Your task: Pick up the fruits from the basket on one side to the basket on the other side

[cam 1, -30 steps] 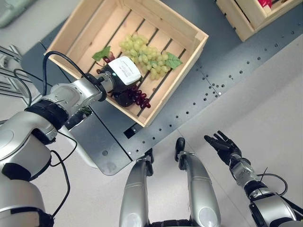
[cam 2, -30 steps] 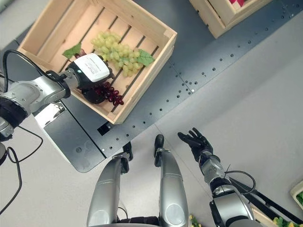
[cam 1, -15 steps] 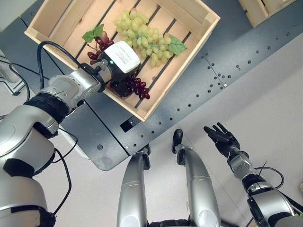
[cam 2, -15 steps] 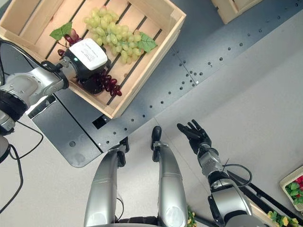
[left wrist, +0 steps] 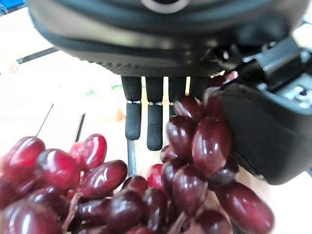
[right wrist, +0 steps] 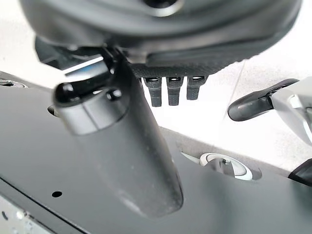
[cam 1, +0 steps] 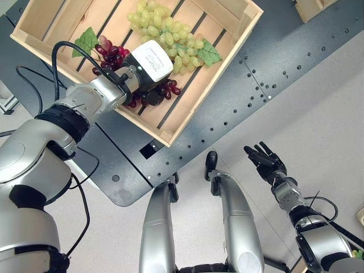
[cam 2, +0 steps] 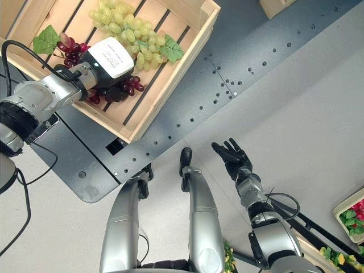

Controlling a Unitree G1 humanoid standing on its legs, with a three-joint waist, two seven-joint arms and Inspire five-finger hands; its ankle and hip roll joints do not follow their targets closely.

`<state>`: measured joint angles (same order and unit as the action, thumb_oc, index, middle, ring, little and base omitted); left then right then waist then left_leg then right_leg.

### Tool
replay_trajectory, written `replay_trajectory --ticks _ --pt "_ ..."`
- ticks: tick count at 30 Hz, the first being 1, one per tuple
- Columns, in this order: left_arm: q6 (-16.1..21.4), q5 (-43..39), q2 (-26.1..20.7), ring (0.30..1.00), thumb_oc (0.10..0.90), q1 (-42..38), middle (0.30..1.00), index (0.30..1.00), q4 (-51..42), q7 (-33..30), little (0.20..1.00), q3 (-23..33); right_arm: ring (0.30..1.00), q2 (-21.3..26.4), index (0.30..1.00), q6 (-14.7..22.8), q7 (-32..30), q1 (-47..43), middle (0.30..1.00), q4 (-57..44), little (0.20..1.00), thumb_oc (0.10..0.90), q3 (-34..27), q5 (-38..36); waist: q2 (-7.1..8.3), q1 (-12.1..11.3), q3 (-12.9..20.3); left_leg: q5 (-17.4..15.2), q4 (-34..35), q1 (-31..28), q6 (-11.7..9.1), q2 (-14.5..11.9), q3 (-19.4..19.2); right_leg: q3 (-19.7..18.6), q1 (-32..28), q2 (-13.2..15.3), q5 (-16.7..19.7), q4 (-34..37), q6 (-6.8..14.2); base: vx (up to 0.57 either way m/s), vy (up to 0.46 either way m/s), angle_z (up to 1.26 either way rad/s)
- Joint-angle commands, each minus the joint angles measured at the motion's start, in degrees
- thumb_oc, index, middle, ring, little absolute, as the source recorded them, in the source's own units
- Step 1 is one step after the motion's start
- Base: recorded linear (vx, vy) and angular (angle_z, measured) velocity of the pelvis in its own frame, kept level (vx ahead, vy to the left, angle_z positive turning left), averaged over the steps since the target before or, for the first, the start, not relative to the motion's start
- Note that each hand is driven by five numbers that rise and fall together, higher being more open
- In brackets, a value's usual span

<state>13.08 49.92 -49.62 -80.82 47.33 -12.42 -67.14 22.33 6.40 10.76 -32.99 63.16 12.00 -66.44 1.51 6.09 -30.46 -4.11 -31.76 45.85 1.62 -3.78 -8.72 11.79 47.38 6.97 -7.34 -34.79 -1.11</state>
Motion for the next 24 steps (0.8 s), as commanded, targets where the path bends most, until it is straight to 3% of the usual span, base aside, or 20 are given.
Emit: replay_trajectory --ticks 1,6,11,15,16,17,21,24 --pt "0.3 -0.5 -3.2 0.3 0.4 1.4 0.3 0.3 0.2 -0.8 0.3 2.0 0.9 2.1 0.9 2.8 1.3 3.1 0.9 -1.8 0.9 0.8 -2.8 -4.3 -0.09 -1.9 0.7 -3.3 1.4 -4.1 -1.5 -0.7 -1.5 -1.1 -4.5 0.1 3.4 6.5 3.3 0.0 0.0 0.0" --pt "0.2 -7.8 -3.9 0.3 0.4 3.1 0.3 0.3 -0.8 -3.5 0.3 3.7 0.9 1.7 0.9 2.8 1.1 4.0 0.9 -3.0 0.9 0.8 -2.7 -4.2 -0.42 -2.2 0.7 -3.4 2.8 -8.4 -1.4 -0.4 -2.0 -1.2 -8.4 0.2 3.3 7.5 3.7 0.0 0.0 0.0" --pt "-0.2 -22.2 -4.6 0.3 0.4 7.1 0.3 0.3 -1.7 -8.6 0.3 8.8 0.9 1.6 0.9 3.0 1.0 5.7 0.9 -4.6 0.9 0.8 -2.7 -3.7 -0.89 -2.8 0.7 -3.6 4.2 -13.4 -1.2 0.2 -2.0 -1.2 -13.0 0.2 2.9 8.4 3.9 0.0 0.0 0.0" --pt "2.3 -32.1 -4.0 0.3 0.4 13.6 0.3 0.3 -0.7 -12.9 0.3 17.6 0.9 1.2 0.9 3.1 0.6 7.7 0.9 -6.3 0.9 0.8 -3.0 -3.2 -1.2 -3.5 0.7 -3.8 5.1 -18.0 -1.1 0.8 -1.7 -1.3 -17.6 0.3 2.3 9.1 3.9 0.02 0.009 -0.01" --pt "4.0 -36.1 -3.0 0.3 0.4 17.2 0.3 0.3 0.0 -14.8 0.3 22.4 0.9 0.7 0.9 3.6 0.8 8.7 0.9 -6.7 0.9 0.8 -3.1 -2.8 -1.32 -3.7 0.7 -3.9 5.5 -20.0 -1.2 1.0 -1.5 -1.3 -19.5 0.4 2.0 9.4 3.8 0.0 0.0 0.0" --pt "4.2 -36.9 -3.0 0.3 0.4 17.6 0.3 0.3 0.0 -15.0 0.3 23.0 0.9 0.6 0.9 3.6 0.9 8.8 0.9 -6.8 0.9 0.8 -3.1 -2.7 -1.34 -3.7 0.7 -3.8 5.6 -20.1 -1.2 1.0 -1.5 -1.3 -19.6 0.4 2.1 9.6 3.8 0.03 0.02 0.0" --pt "7.9 -52.1 1.0 0.3 0.4 26.1 0.3 0.3 0.6 -15.3 0.3 36.6 0.9 -0.8 0.9 4.9 0.7 11.7 0.9 -9.1 0.9 0.8 -2.9 0.9 -1.21 -3.9 1.8 -4.0 7.1 -24.3 -1.1 1.2 -1.4 -1.2 -23.5 0.8 1.5 10.6 3.5 0.04 0.011 0.0" --pt "8.2 -61.2 4.2 0.3 0.4 31.6 0.3 0.3 -1.2 -13.2 0.3 45.1 0.9 -2.0 0.9 7.8 -0.2 14.2 0.9 -12.6 0.9 0.8 -1.5 5.4 -1.06 -4.0 3.2 -4.2 8.0 -26.3 -1.0 1.5 -1.3 -1.3 -25.2 1.0 1.2 11.4 3.4 0.05 -0.007 0.0"
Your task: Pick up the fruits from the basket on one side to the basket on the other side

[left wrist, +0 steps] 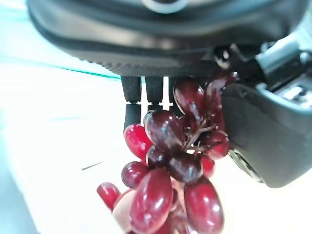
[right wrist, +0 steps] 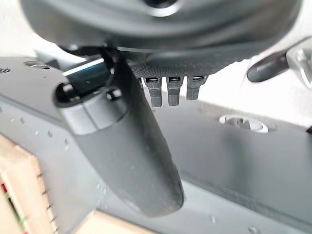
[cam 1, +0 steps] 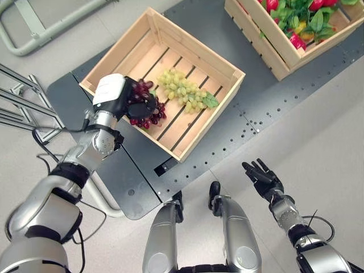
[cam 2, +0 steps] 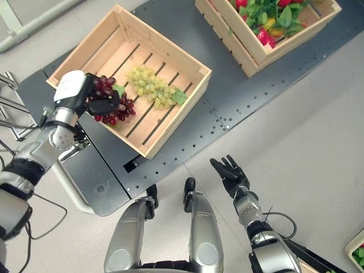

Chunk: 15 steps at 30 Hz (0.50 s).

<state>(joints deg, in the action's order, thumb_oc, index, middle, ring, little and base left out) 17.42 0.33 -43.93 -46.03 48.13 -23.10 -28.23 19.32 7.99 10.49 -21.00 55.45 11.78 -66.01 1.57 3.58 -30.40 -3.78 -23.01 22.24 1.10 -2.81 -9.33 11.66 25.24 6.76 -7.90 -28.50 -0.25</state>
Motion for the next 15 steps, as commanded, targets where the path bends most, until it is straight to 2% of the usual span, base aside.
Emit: replay_trajectory --ticks 1,4,8,15 --pt "4.4 -15.3 -0.2 0.3 0.4 -2.0 0.3 0.3 -2.1 -2.2 0.3 8.7 0.9 0.8 0.9 6.9 -0.7 2.2 0.9 -6.6 0.9 0.8 -0.6 6.8 -1.02 -1.4 3.7 -4.7 -0.6 -3.3 -0.5 0.6 -0.7 -1.1 -3.7 1.3 1.6 5.2 2.4 0.0 0.0 0.0" --pt "5.9 -24.0 2.0 0.3 0.4 -0.5 0.3 0.3 -2.5 -1.5 0.3 13.4 0.9 0.3 0.9 8.9 -1.8 2.3 0.9 -11.0 0.9 0.8 1.0 8.8 -0.96 -1.0 4.8 -5.2 -0.4 -5.2 -0.4 0.6 -0.9 -1.0 -5.3 1.5 0.9 5.2 2.2 0.0 0.0 0.0" --pt "8.6 -30.6 4.7 0.3 0.4 1.6 0.3 0.3 -2.9 -0.2 0.3 16.4 0.9 -0.6 0.9 10.5 -1.5 2.7 0.9 -15.7 0.9 0.8 3.2 10.6 -1.23 -0.4 6.5 -5.5 1.1 -8.2 -0.4 0.8 -1.3 -1.1 -7.8 1.8 0.5 6.5 2.1 0.0 0.0 0.0" --pt "11.2 -35.1 7.3 0.3 0.4 5.9 0.3 0.3 -5.9 2.1 0.3 18.2 0.9 -1.5 0.9 12.4 0.5 6.0 0.9 -21.7 0.9 0.8 5.6 13.0 -2.51 0.1 11.4 -3.5 9.1 -15.8 -1.1 2.1 -0.8 -0.9 -16.4 1.6 1.9 15.2 2.5 0.06 0.001 -0.02"
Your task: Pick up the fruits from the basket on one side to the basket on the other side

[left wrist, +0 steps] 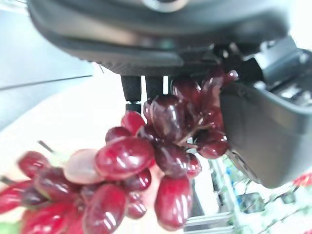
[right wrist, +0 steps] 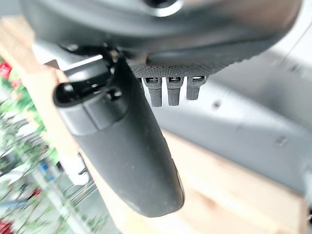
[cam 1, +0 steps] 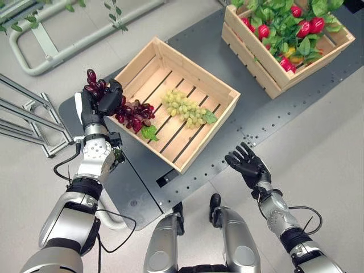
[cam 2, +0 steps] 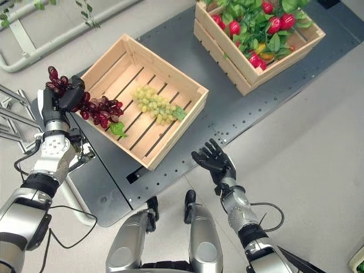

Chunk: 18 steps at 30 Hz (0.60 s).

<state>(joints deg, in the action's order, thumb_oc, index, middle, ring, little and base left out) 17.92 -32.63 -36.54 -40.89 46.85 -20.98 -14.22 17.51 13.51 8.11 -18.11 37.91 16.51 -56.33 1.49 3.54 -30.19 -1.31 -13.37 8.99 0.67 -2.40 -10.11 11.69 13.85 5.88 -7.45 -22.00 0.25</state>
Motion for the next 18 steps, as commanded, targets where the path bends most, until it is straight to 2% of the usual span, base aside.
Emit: replay_trajectory --ticks 1,5,8,10,15,18 --pt "10.7 -3.2 0.1 0.3 0.4 1.6 0.3 0.3 -6.0 0.6 0.3 4.3 0.9 0.4 0.9 7.7 3.2 4.1 0.9 -6.1 0.9 0.8 1.4 4.6 -2.71 0.2 12.4 -5.4 1.5 -4.2 -0.9 1.9 0.2 -0.8 -6.9 2.2 1.9 10.9 2.1 0.1 -0.02 0.01" --pt "10.0 -2.6 1.3 0.3 0.4 3.3 0.3 0.3 -9.6 1.1 0.3 4.5 0.9 0.6 0.9 8.3 2.2 5.7 0.9 -12.2 0.9 0.8 3.1 8.9 -3.36 0.2 15.4 -4.4 5.7 -7.5 -1.4 2.4 0.7 -0.8 -11.2 1.5 3.0 15.9 2.2 0.1 -0.025 -0.02" --pt "9.2 0.2 2.2 0.3 0.4 3.2 0.3 0.3 -13.0 2.9 0.3 3.1 0.9 1.4 0.9 9.7 -0.8 4.4 0.9 -17.5 0.9 0.8 5.3 18.4 -3.94 -0.3 18.4 -3.8 8.4 -10.2 -1.7 2.6 1.2 -0.5 -14.9 1.3 4.2 19.8 2.4 0.07 -0.066 0.09" --pt "8.6 0.5 1.9 0.3 0.4 2.5 0.3 0.3 -13.6 3.7 0.3 2.4 0.9 2.0 0.9 9.5 -2.5 3.1 0.9 -18.6 0.9 0.8 6.1 20.6 -4.09 -0.5 19.4 -3.7 9.4 -11.1 -1.8 2.6 1.2 -0.3 -16.0 1.2 4.5 21.0 2.5 0.05 -0.056 0.07" --pt "6.5 -0.5 0.8 0.3 0.4 -1.1 0.3 0.3 -15.0 7.4 0.3 -1.2 0.9 4.1 0.9 5.5 -7.9 -3.4 0.9 -22.5 0.9 0.8 9.9 28.4 -4.47 -1.5 22.6 -2.7 13.0 -13.8 -2.3 2.4 1.6 0.3 -19.4 0.6 6.3 25.5 2.8 0.05 -0.059 0.02" --pt "5.1 0.1 0.5 0.3 0.4 -3.6 0.3 0.3 -16.0 9.2 0.3 -3.3 0.9 4.7 0.9 3.0 -8.8 -6.9 0.9 -23.6 0.9 0.8 12.1 29.7 -4.5 -2.0 23.6 -1.9 14.9 -14.8 -2.6 2.3 2.1 0.7 -20.5 0.3 6.8 27.0 2.9 0.01 -0.05 0.03"
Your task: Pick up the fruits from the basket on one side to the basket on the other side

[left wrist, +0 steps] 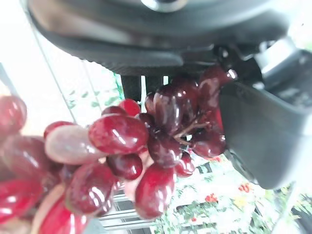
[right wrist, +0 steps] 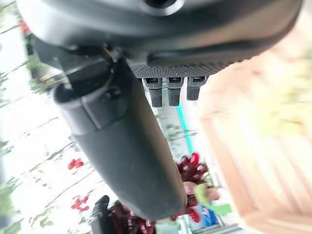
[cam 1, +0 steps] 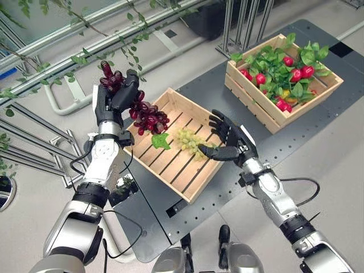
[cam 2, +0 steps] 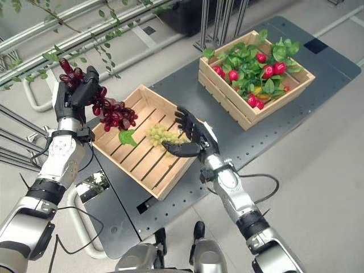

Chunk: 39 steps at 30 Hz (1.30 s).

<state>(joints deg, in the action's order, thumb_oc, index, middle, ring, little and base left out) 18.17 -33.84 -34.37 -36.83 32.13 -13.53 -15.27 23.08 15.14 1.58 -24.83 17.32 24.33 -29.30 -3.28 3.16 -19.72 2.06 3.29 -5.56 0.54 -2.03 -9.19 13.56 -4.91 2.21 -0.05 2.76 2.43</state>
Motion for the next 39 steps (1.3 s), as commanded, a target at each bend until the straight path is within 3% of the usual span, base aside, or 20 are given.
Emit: replay_trajectory --ticks 1,4,17,24,39 --pt "4.3 1.2 -1.8 0.3 0.4 -8.3 0.3 0.3 -1.7 2.2 0.3 -2.7 0.9 -0.8 0.9 0.4 -2.2 -0.9 0.9 -3.2 0.9 0.8 4.7 2.4 0.28 -1.8 13.4 -5.1 -1.3 -0.4 -2.5 1.9 1.2 -1.0 -1.7 3.9 -0.7 2.2 0.8 0.0 -0.061 0.04" --pt "2.2 1.2 -1.4 0.3 0.4 -10.7 0.3 0.3 -3.0 4.0 0.3 -5.1 0.9 -1.4 0.9 -2.3 -2.2 -4.2 0.9 -2.7 0.9 0.8 6.5 0.9 0.27 -2.6 14.3 -4.2 0.8 -1.0 -2.8 1.8 1.6 -0.4 -1.9 3.6 -1.0 2.2 0.9 -0.01 -0.062 0.02" --pt "-0.2 1.2 3.0 0.3 0.4 -14.0 0.3 0.3 -9.8 9.2 0.3 -11.1 0.9 -5.1 0.9 -8.8 -2.2 -11.3 0.9 1.5 0.9 0.8 11.1 -4.3 1.07 -4.4 16.1 -4.2 1.7 -1.9 -2.9 1.3 2.9 1.3 -3.4 3.2 -2.1 2.2 0.5 0.0 -0.041 0.07" --pt "-3.2 1.9 5.8 0.3 0.4 -13.4 0.3 0.3 -15.1 10.4 0.3 -13.5 0.9 -6.8 0.9 -9.8 -4.8 -13.1 0.9 4.0 0.9 0.8 11.4 -5.6 1.63 -5.1 17.0 -4.5 1.7 -2.3 -2.9 1.0 3.2 1.6 -3.8 3.1 -2.3 2.2 0.6 0.01 -0.015 0.01" --pt "-5.1 0.0 9.4 0.3 0.4 -9.8 0.3 0.3 -17.8 15.7 0.3 -15.1 0.9 -8.5 0.9 -8.4 -7.9 -15.3 0.9 4.2 0.9 0.8 10.2 -8.0 2.12 -5.7 17.8 -5.2 1.7 -3.5 -2.6 0.9 3.2 1.2 -4.7 3.0 -2.5 2.2 0.6 0.01 0.0 0.0"
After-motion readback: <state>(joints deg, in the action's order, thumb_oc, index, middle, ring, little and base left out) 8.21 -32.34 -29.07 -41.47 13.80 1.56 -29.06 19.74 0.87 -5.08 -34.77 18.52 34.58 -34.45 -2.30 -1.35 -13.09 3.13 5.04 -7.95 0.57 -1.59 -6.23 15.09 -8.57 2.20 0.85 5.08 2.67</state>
